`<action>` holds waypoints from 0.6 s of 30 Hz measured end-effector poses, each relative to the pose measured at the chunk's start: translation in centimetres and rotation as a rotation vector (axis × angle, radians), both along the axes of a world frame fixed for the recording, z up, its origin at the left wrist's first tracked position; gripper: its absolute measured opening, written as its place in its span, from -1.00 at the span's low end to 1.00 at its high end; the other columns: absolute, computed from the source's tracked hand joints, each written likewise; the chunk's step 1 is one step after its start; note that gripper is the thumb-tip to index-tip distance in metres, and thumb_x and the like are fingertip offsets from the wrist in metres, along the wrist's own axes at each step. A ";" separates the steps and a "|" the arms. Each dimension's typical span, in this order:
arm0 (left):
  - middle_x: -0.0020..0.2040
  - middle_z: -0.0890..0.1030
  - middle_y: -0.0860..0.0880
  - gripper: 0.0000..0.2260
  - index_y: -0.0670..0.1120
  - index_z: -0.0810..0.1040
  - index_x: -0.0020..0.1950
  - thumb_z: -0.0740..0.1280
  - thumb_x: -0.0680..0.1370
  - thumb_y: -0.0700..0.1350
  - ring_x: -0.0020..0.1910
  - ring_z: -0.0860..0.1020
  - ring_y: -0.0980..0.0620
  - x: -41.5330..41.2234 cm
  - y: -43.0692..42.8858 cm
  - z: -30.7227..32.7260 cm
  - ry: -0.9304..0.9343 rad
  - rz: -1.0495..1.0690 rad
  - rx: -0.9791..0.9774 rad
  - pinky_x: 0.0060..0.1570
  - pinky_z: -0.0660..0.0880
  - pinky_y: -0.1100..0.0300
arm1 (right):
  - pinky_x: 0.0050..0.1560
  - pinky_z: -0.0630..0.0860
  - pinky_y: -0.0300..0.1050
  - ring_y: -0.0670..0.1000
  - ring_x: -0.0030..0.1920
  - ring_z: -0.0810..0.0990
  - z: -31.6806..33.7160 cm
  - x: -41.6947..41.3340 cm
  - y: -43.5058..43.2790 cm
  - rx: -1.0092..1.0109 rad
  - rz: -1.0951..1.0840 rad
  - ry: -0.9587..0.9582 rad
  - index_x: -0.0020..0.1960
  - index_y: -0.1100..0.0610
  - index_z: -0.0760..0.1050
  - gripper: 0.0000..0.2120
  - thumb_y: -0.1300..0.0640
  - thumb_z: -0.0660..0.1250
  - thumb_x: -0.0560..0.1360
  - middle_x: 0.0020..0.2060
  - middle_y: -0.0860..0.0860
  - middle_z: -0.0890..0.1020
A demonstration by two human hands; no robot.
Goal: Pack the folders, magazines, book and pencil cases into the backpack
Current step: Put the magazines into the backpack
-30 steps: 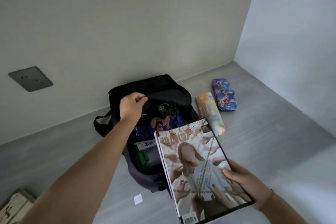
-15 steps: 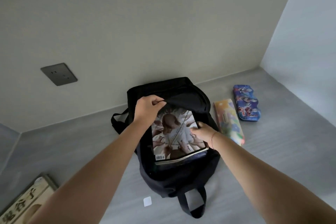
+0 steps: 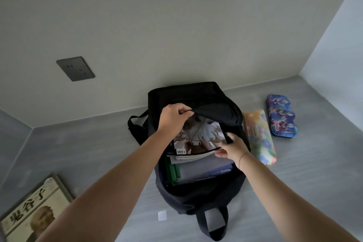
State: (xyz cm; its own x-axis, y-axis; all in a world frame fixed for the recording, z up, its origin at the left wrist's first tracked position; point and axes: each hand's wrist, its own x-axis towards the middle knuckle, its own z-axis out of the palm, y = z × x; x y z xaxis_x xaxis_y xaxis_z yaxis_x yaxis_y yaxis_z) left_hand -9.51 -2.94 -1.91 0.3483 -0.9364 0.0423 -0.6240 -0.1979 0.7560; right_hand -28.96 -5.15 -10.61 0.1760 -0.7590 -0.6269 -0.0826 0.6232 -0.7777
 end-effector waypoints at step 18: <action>-0.07 0.66 0.03 -0.85 -0.08 0.65 0.05 0.40 0.50 -0.10 -0.13 0.56 0.18 1.0 2.7 0.0 0.076 -0.135 0.076 -0.12 0.46 0.41 | -0.07 0.62 0.19 0.23 -0.11 0.65 -0.9 5.0 -0.6 -0.221 -0.132 0.406 0.23 0.00 0.18 -0.54 0.29 0.26 0.45 0.01 0.22 0.58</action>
State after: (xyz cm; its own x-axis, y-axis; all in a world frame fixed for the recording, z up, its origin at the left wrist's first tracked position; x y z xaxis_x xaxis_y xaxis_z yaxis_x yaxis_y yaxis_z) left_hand -8.46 -0.26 -1.94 0.2186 -0.9744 -0.0521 -0.5905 -0.1746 0.7879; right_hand -23.96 -5.79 -11.54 -0.1565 -0.8811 -0.4463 -0.3378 0.4724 -0.8141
